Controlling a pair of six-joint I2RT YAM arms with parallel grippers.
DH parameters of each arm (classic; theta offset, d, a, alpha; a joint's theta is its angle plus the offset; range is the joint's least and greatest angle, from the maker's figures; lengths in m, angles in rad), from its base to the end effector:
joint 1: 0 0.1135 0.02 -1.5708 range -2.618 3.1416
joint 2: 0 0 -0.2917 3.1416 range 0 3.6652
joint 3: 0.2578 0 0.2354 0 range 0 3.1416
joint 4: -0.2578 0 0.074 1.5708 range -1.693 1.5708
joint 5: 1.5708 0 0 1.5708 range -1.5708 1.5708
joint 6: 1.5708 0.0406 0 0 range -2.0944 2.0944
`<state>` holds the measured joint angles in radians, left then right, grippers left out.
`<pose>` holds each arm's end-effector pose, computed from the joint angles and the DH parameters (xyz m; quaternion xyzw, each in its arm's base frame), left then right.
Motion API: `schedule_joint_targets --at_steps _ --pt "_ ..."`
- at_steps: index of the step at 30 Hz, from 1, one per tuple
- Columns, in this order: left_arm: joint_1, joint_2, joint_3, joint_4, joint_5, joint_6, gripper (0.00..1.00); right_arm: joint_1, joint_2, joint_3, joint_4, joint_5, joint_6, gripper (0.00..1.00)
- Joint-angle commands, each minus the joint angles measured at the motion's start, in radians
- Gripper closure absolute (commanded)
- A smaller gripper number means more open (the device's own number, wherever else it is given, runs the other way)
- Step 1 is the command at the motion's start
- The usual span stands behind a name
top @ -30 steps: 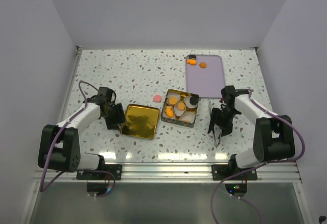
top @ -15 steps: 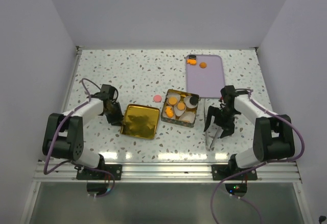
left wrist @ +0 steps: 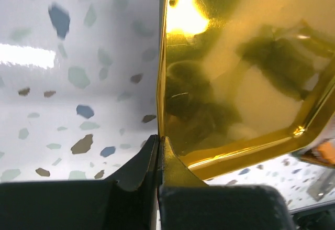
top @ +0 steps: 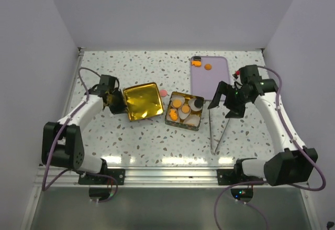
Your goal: Pack the cookies
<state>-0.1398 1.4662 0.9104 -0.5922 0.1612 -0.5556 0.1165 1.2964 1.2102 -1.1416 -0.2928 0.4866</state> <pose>0.2579 -0.0429 0.2305 -0.1846 0.9571 -0.1453 0.1698 0.2081 0.0361 0.3282 0.1549 0.9627 0.1874 0.1185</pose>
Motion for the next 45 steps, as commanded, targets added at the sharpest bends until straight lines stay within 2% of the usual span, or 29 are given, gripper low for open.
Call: schedule_joint_targets --at_steps 1,3,4,7,9,10,12,13,16,18,22,30,38,44,45 --pt "-0.001 -0.136 0.123 0.043 0.000 -0.006 1.00 -0.002 -0.057 0.126 -0.043 -0.230 0.117 0.01" --pt "-0.001 -0.200 0.163 0.069 0.011 -0.006 1.00 -0.001 -0.069 0.155 -0.003 -0.343 0.186 0.01" --pt "-0.001 -0.225 0.173 0.106 0.023 -0.006 1.00 0.005 -0.072 0.167 0.064 -0.446 0.278 0.01" --pt "-0.001 -0.323 0.192 0.176 0.032 -0.006 1.00 0.041 -0.069 0.190 0.193 -0.578 0.436 0.01" --pt "-0.001 -0.380 0.203 0.199 0.020 -0.003 1.00 0.064 -0.062 0.178 0.356 -0.626 0.631 0.01" --pt "-0.001 -0.398 0.202 0.225 0.018 -0.003 1.00 0.098 -0.052 0.172 0.491 -0.653 0.776 0.01" --pt "-0.001 -0.451 0.193 0.249 -0.005 0.006 1.00 0.139 -0.036 0.160 0.616 -0.669 0.930 0.01" --pt "-0.001 -0.469 0.183 0.282 -0.014 0.011 1.00 0.187 -0.013 0.161 0.749 -0.675 1.074 0.01" --pt "-0.003 -0.541 0.150 0.328 -0.057 0.039 1.00 0.251 0.059 0.212 0.893 -0.675 1.235 0.01" --pt "-0.003 -0.578 0.142 0.348 -0.068 0.057 1.00 0.270 0.098 0.262 0.928 -0.661 1.286 0.01" --pt "-0.004 -0.619 0.128 0.359 -0.077 0.079 1.00 0.304 0.167 0.301 1.138 -0.597 1.483 0.01" --pt "-0.004 -0.650 0.130 0.368 -0.094 0.097 1.00 0.405 0.346 0.488 1.197 -0.516 1.580 0.01" --pt "-0.004 -0.710 0.130 0.377 -0.107 0.126 1.00 0.456 0.414 0.483 1.276 -0.451 1.644 0.01" --pt "-0.004 -0.742 0.136 0.373 -0.134 0.157 1.00 0.465 0.443 0.468 1.414 -0.395 1.733 0.01" --pt "-0.004 -0.747 0.136 0.371 -0.140 0.161 1.00 0.465 0.446 0.462 1.481 -0.381 1.776 0.01"
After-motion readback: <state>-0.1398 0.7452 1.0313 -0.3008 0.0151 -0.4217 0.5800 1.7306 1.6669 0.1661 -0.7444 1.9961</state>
